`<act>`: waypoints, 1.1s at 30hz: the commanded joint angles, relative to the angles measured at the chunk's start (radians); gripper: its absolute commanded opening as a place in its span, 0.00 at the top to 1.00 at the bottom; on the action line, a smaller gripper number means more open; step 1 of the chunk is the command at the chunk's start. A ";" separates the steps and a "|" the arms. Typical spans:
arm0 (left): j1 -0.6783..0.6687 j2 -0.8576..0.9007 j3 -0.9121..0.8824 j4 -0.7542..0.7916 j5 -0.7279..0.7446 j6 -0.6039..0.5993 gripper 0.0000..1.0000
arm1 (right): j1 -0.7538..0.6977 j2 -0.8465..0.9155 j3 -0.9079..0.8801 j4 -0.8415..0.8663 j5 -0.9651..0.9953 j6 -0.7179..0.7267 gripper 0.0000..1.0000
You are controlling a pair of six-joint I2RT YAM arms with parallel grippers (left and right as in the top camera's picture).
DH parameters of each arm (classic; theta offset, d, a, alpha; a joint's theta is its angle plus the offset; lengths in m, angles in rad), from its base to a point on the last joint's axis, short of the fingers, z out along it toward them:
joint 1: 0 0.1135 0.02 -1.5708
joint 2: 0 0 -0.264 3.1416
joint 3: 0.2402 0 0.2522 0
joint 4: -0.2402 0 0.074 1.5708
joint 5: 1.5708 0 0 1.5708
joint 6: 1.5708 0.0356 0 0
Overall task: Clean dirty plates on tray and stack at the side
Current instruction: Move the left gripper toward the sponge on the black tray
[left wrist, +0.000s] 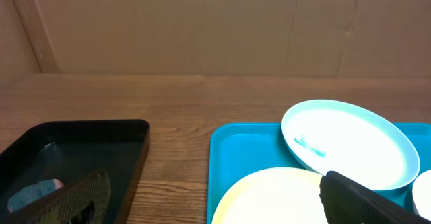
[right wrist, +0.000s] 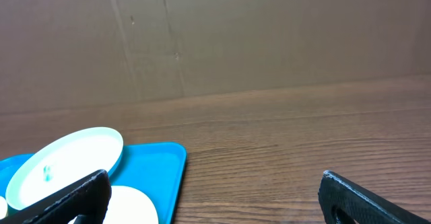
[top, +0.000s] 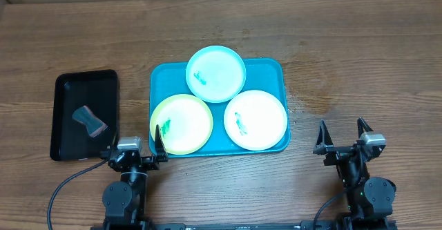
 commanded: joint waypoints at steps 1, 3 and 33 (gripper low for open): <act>-0.006 -0.005 -0.006 0.004 0.009 0.008 0.00 | 0.005 -0.008 -0.011 0.006 0.010 0.005 0.00; -0.006 -0.005 -0.006 0.004 0.009 0.008 0.00 | 0.005 -0.008 -0.011 0.006 0.010 0.004 0.00; -0.006 -0.005 -0.006 0.763 0.420 -0.400 0.01 | 0.005 -0.008 -0.011 0.006 0.010 0.005 0.00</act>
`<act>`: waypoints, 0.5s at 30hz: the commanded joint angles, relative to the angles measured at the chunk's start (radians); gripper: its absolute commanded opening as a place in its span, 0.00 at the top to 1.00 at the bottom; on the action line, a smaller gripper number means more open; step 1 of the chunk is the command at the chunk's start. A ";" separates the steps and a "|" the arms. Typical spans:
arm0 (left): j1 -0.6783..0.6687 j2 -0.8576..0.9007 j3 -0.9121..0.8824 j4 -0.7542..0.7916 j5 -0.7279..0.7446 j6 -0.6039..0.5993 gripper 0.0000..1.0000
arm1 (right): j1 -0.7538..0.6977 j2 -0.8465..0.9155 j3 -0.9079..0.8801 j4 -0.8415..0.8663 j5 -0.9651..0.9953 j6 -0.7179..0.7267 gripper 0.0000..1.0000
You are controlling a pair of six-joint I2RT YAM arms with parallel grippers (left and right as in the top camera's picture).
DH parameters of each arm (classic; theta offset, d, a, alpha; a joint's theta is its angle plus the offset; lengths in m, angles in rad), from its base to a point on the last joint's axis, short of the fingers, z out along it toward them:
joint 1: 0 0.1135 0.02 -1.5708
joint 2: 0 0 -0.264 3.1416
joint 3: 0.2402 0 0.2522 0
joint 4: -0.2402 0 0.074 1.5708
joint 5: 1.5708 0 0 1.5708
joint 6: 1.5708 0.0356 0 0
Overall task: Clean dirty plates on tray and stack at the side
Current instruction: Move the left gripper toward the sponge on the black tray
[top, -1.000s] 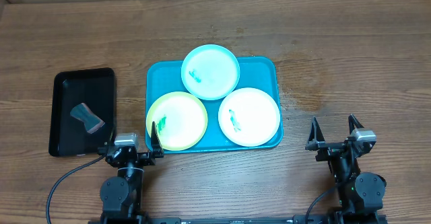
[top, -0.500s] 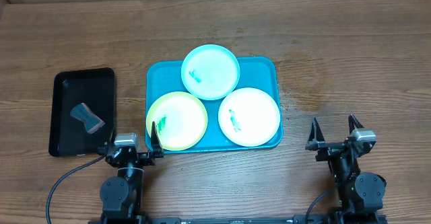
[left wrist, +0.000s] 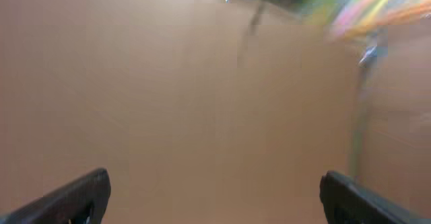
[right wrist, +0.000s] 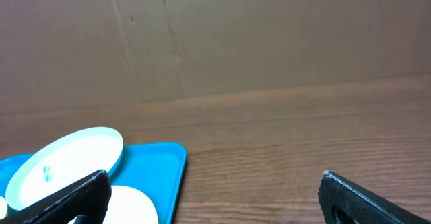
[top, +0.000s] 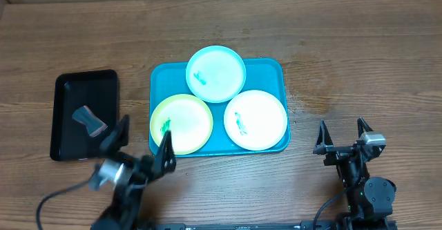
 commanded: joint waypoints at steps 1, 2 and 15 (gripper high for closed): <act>-0.006 -0.006 -0.003 0.188 0.053 -0.074 0.01 | 0.005 -0.008 -0.011 0.006 0.010 0.004 0.00; -0.006 -0.006 -0.003 0.257 0.038 -0.074 0.00 | 0.005 -0.008 -0.011 0.006 0.010 0.004 0.00; -0.006 0.088 0.412 -0.173 -0.089 0.135 0.00 | 0.005 -0.008 -0.011 0.006 0.010 0.004 0.00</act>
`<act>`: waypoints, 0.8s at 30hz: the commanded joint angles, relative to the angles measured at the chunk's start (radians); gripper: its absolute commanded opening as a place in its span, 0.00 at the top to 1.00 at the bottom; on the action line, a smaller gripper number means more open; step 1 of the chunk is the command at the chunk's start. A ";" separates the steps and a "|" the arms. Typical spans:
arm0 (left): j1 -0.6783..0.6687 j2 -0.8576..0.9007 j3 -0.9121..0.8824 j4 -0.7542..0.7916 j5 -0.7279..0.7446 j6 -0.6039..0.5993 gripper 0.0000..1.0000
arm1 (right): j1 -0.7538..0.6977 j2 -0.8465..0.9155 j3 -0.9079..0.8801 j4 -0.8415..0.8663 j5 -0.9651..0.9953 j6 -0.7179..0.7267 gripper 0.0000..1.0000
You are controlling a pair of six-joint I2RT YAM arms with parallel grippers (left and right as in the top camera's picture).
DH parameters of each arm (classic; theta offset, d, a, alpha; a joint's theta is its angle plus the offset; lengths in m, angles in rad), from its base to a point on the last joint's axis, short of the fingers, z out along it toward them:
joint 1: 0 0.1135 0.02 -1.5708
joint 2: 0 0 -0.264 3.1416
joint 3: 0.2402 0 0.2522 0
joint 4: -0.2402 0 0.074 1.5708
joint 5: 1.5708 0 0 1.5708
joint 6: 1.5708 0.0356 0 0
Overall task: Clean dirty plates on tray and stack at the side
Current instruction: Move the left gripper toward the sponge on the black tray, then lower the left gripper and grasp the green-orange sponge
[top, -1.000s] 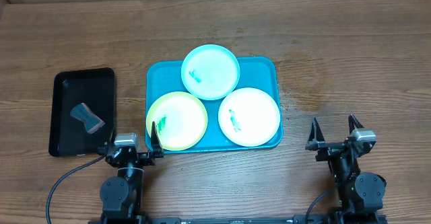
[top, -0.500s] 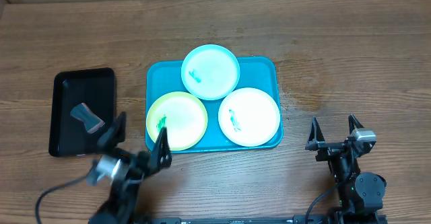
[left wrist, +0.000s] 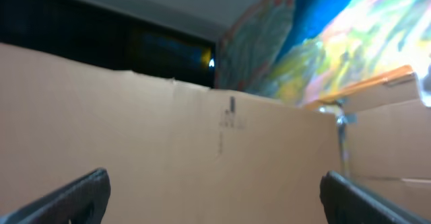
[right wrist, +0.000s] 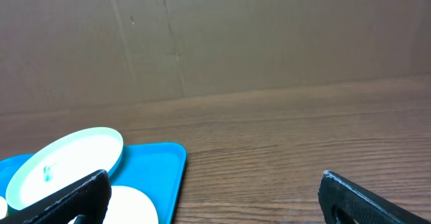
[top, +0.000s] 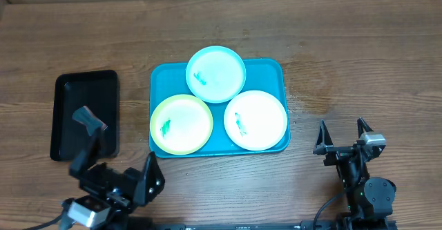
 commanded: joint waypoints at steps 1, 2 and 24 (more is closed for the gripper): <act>-0.006 0.128 0.236 -0.306 -0.102 0.152 0.00 | 0.005 -0.008 -0.011 0.006 0.010 0.004 0.00; -0.006 0.179 0.296 -0.408 -0.120 0.178 0.00 | 0.005 -0.008 -0.011 0.006 0.010 0.004 0.00; 0.265 1.184 0.881 -1.258 -0.441 -0.015 0.00 | 0.005 -0.008 -0.011 0.006 0.010 0.004 0.00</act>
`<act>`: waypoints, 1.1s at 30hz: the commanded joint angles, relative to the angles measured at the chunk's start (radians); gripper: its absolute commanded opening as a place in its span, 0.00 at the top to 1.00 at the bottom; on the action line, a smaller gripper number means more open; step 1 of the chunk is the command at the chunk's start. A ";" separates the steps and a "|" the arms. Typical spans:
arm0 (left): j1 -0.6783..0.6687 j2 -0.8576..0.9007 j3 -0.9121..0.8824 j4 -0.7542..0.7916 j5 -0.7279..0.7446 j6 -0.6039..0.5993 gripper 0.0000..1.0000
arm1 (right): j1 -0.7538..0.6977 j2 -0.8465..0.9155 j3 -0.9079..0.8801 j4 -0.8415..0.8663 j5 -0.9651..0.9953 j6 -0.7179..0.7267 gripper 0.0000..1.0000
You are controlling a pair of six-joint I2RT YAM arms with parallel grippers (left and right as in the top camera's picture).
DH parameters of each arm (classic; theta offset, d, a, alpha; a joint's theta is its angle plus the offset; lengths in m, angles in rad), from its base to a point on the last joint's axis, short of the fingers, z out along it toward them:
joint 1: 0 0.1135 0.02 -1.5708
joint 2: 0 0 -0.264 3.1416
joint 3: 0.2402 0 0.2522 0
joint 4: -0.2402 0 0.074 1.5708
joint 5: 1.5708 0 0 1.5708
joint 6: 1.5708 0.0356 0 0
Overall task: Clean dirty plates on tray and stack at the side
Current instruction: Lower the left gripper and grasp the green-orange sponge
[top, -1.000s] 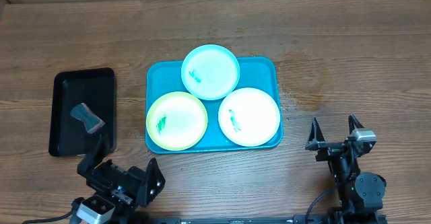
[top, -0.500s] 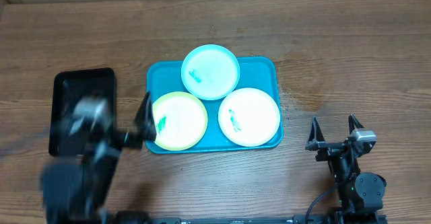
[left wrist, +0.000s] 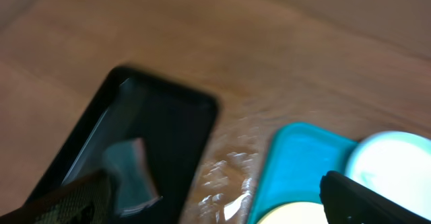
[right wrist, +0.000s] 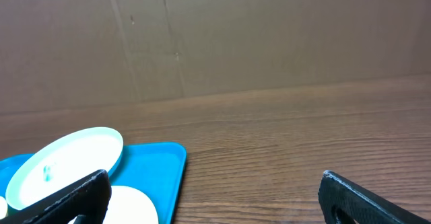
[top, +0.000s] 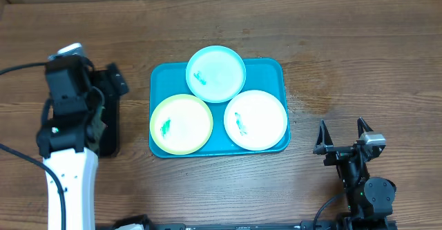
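A teal tray (top: 280,71) holds three plates with green smears: a light blue one (top: 215,74) at the back, a yellow-green one (top: 181,123) front left, a white one (top: 255,119) front right. My left gripper (left wrist: 212,194) hangs open above the black tray (left wrist: 165,126), where a grey-teal sponge (left wrist: 128,170) lies below its left finger. In the overhead view the left arm hides the sponge. My right gripper (top: 342,135) rests open at the near right edge, with nothing between its fingers (right wrist: 60,200).
The black tray (top: 110,123) lies left of the teal tray, a strip of bare wood between them. A cardboard wall (right wrist: 269,35) stands behind the table. Bare wooden table (top: 359,57) stretches to the right of the teal tray.
My left arm was low at the table's near left edge, its camera aimed up at the wall. It now reaches over the black tray, looking down at the sponge. The right arm has not moved.
Both grippers rested open at the near edge, the left one just before the yellow-green plate. Then the left arm was lifted and tilted, then down at the near left corner, and now it hangs over the black tray. Plates and right arm stayed put.
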 commanded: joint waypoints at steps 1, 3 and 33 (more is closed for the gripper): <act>0.072 0.064 0.023 -0.040 -0.055 -0.123 0.01 | 0.005 -0.008 -0.011 0.006 0.010 0.004 0.00; 0.121 0.102 0.023 -0.051 -0.049 -0.150 0.01 | 0.005 -0.008 -0.011 0.006 0.010 0.004 0.00; 0.331 0.669 0.023 -0.018 0.120 -0.065 0.05 | 0.005 -0.008 -0.011 0.006 0.010 0.004 0.00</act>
